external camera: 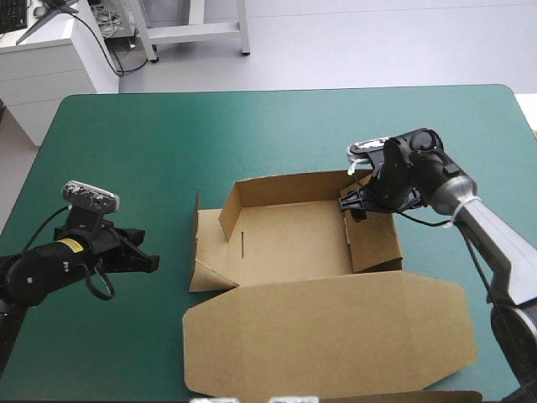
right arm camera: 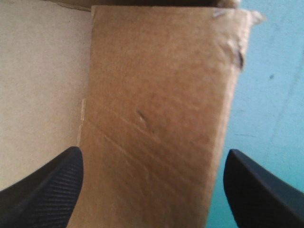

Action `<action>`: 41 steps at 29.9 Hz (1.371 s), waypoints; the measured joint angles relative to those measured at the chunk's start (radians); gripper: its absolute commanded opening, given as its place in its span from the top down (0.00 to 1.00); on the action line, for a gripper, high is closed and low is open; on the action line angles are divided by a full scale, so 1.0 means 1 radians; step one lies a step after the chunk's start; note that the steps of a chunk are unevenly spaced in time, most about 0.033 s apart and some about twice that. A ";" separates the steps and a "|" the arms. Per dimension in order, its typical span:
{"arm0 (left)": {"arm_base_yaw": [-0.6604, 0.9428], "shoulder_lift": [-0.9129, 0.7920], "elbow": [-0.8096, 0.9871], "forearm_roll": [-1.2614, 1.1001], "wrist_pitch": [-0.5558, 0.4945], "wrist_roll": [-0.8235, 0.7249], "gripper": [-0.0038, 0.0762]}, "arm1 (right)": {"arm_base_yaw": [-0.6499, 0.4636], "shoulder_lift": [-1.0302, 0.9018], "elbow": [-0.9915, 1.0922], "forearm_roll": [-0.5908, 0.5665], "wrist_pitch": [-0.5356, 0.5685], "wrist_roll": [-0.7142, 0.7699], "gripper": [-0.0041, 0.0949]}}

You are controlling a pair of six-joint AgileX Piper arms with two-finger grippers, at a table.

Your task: Fold the box

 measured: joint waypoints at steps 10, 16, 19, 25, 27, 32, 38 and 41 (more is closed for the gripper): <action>0.000 0.000 0.000 0.001 0.017 0.001 0.96 | -0.028 0.101 0.000 0.038 -0.036 -0.032 0.57; 0.000 0.000 0.000 0.006 0.023 0.001 0.96 | -0.079 0.106 0.000 0.080 -0.037 -0.066 0.94; 0.000 0.000 0.000 0.016 0.023 0.001 0.96 | -0.088 0.106 0.000 0.079 -0.036 -0.072 0.98; 0.000 0.000 0.000 0.023 0.023 0.001 0.96 | -0.089 0.106 0.000 0.083 -0.036 -0.075 0.98; 0.000 0.000 0.000 0.023 0.023 0.001 0.96 | -0.089 0.106 0.000 0.086 -0.036 -0.078 0.98; 0.000 0.000 0.000 0.031 0.018 0.000 0.96 | -0.089 0.095 0.000 0.088 -0.037 -0.099 0.98; 0.000 0.000 0.000 0.053 0.014 0.000 0.96 | -0.130 -0.016 0.000 0.101 0.005 -0.171 0.98; 0.000 0.000 0.000 0.056 0.009 -0.013 0.96 | -0.188 -0.088 0.000 0.113 0.033 -0.224 0.98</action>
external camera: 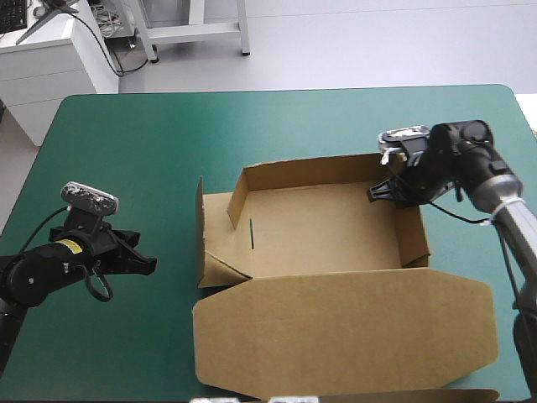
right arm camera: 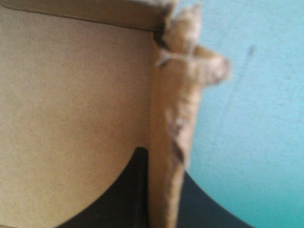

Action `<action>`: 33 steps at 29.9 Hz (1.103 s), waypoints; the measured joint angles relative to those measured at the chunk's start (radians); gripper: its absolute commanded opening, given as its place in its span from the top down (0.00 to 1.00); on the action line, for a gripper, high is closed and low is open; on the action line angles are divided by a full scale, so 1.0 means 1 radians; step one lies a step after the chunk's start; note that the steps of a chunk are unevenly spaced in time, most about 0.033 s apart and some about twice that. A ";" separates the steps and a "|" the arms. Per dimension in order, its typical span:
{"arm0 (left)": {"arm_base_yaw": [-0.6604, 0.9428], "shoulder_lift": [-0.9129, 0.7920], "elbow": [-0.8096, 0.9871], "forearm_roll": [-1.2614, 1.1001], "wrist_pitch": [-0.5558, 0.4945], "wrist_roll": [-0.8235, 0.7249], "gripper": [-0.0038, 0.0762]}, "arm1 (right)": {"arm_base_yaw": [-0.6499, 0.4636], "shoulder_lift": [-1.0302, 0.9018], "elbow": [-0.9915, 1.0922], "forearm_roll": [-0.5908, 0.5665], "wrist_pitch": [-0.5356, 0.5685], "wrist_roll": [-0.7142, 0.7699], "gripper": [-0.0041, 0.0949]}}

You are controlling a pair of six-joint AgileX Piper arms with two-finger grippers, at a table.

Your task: Fold the box

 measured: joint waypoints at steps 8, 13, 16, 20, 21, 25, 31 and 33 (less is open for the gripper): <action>0.002 0.000 0.000 0.008 -0.040 -0.046 0.96 | -0.256 -0.151 0.000 0.233 0.081 -0.273 0.98; 0.027 0.042 0.000 -0.012 -0.040 -0.058 0.93 | -0.360 -0.226 0.000 0.344 0.089 -0.363 0.98; 0.062 0.101 0.000 -0.074 -0.040 -0.017 0.93 | -0.377 -0.246 0.000 0.355 0.089 -0.374 0.98; 0.165 0.200 0.000 -0.298 0.012 0.181 0.93 | -0.378 -0.255 0.000 0.365 0.089 -0.379 0.98; 0.194 0.228 0.000 -0.364 0.035 0.234 0.93 | -0.378 -0.256 0.000 0.369 0.089 -0.379 0.98; 0.324 0.340 0.000 -0.686 0.176 0.475 0.93 | -0.378 -0.256 0.000 0.389 0.089 -0.387 0.98; 0.348 0.496 0.000 -0.922 0.271 0.596 0.87 | -0.368 -0.256 0.000 0.421 0.082 -0.402 0.98; 0.339 0.536 0.000 -0.942 0.291 0.607 0.78 | -0.359 -0.256 0.000 0.422 0.070 -0.402 0.98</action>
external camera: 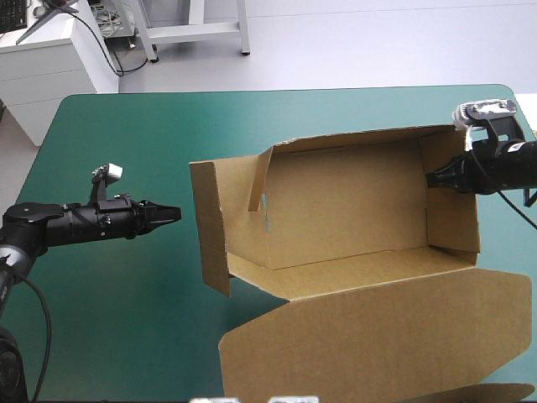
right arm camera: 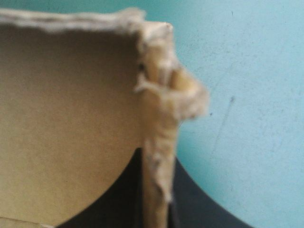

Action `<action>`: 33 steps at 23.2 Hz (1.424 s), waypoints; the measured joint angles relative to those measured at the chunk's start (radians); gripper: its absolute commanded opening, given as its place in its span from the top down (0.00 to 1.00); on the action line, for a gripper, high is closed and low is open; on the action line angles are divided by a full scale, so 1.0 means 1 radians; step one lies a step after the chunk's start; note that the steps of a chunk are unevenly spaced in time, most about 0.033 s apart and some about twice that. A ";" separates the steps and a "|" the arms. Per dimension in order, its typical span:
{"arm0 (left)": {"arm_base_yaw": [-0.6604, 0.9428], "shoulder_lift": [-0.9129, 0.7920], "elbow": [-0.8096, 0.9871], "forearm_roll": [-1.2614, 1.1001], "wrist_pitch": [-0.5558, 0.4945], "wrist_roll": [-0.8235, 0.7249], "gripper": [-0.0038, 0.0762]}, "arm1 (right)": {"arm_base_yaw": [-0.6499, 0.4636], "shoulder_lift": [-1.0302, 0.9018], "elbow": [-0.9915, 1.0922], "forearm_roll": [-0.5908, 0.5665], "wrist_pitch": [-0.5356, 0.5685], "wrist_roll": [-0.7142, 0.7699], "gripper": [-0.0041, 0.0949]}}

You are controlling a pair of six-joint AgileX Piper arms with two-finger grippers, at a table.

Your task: Fold the box

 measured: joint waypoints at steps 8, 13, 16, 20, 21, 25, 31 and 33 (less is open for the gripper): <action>-0.101 0.085 0.000 -0.112 0.034 0.080 0.29 | 0.082 0.000 0.000 -0.040 -0.103 0.054 0.97; -0.166 0.085 0.000 -0.222 0.039 0.104 0.29 | 0.149 0.000 0.000 -0.192 -0.152 0.189 0.97; -0.167 0.071 0.000 -0.272 0.038 0.116 0.29 | 0.218 0.000 0.000 -0.281 -0.192 0.282 0.97; -0.167 0.052 0.000 -0.273 0.037 0.120 0.29 | 0.328 0.010 0.000 -0.401 -0.256 0.422 0.97; -0.167 0.046 0.000 -0.274 0.036 0.120 0.29 | 0.352 0.019 0.000 -0.429 -0.270 0.454 0.97; -0.167 0.031 0.000 -0.277 0.035 0.121 0.29 | 0.404 0.057 0.000 -0.464 -0.321 0.524 0.97; -0.192 -0.003 0.000 -0.298 0.034 0.133 0.29 | 0.432 0.082 0.000 -0.483 -0.365 0.583 0.97; -0.208 -0.010 -0.001 -0.311 0.037 0.146 0.29 | 0.433 0.089 0.000 -0.497 -0.377 0.600 0.97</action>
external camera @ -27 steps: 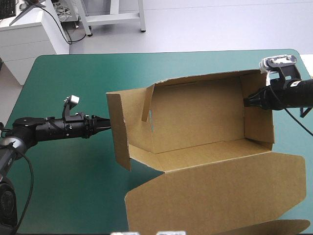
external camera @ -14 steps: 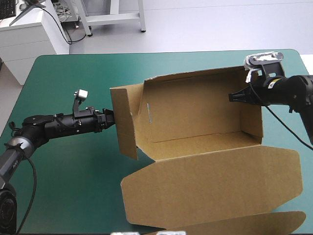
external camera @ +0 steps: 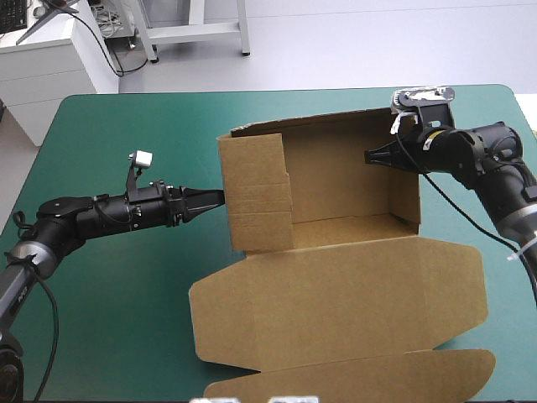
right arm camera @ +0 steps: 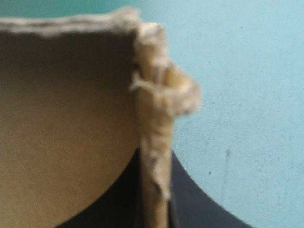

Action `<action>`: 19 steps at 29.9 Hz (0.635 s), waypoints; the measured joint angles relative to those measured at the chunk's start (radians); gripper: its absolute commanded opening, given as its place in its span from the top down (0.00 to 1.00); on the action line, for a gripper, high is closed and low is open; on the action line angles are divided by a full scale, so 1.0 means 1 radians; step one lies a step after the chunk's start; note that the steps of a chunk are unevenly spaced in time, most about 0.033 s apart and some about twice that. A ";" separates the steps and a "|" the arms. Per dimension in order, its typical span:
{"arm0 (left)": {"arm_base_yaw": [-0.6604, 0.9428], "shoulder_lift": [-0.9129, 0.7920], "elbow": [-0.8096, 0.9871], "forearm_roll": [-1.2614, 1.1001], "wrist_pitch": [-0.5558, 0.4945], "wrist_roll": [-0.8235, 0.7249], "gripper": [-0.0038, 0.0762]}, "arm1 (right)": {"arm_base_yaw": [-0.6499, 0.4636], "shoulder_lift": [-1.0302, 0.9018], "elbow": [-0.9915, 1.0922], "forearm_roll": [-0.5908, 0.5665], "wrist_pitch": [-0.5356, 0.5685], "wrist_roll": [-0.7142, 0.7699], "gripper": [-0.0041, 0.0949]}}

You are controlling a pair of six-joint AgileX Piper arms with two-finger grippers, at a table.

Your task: Fold the box

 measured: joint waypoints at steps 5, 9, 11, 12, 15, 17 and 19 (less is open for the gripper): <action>-0.043 -0.001 -0.031 -0.011 0.002 0.018 0.29 | 0.000 0.003 0.000 -0.017 -0.008 0.025 0.97; -0.083 -0.002 -0.084 -0.010 0.002 0.028 0.29 | 0.001 0.005 0.000 -0.016 -0.013 0.035 0.97; -0.109 -0.002 -0.108 -0.008 0.002 0.028 0.29 | 0.001 0.007 0.000 -0.015 -0.014 0.039 0.97; -0.125 -0.002 -0.123 -0.001 -0.008 0.027 0.29 | 0.001 0.008 0.000 -0.013 -0.014 0.039 0.97; -0.187 -0.002 -0.161 0.060 -0.097 -0.008 0.29 | 0.000 0.011 0.000 -0.024 -0.017 0.041 0.97; -0.231 -0.002 -0.188 0.135 -0.186 -0.056 0.29 | -0.001 0.011 0.000 -0.036 -0.017 0.043 0.97; -0.280 -0.002 -0.218 0.214 -0.289 -0.131 0.29 | -0.002 0.011 0.000 -0.046 -0.017 0.048 0.97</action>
